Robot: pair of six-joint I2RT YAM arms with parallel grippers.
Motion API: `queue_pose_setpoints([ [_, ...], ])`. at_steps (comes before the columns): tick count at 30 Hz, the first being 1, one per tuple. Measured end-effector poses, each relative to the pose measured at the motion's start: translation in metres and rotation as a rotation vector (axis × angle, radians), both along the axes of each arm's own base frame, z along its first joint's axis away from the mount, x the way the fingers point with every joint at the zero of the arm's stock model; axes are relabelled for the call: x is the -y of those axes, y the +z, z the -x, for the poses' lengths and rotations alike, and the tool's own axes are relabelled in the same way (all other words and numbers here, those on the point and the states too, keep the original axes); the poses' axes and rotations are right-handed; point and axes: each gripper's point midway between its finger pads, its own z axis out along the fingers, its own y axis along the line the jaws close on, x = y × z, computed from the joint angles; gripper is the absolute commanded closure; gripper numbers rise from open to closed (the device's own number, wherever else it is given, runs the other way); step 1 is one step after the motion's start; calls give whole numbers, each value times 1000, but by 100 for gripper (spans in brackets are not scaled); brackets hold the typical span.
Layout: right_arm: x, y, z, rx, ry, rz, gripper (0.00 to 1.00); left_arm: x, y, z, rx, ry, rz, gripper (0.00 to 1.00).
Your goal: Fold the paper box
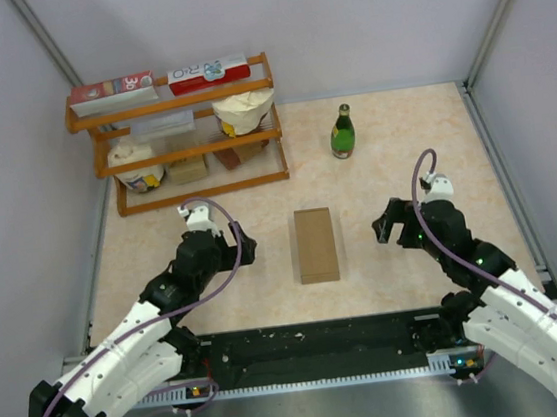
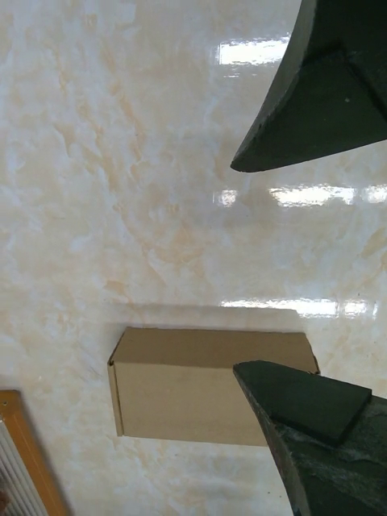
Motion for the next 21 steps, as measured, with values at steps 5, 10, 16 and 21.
queue_pose_setpoints([
  [5,7,-3,7,36,-35,-39,1,-10,-11,7,-40,17,-51,1],
  [10,9,-5,7,34,-53,-47,1,-17,-26,12,-94,23,-101,1],
  [16,9,-8,9,-13,-49,-23,1,-13,-31,17,-135,-4,-106,1],
  [21,10,15,7,51,-57,-53,1,-9,-19,16,-127,-12,-90,1],
])
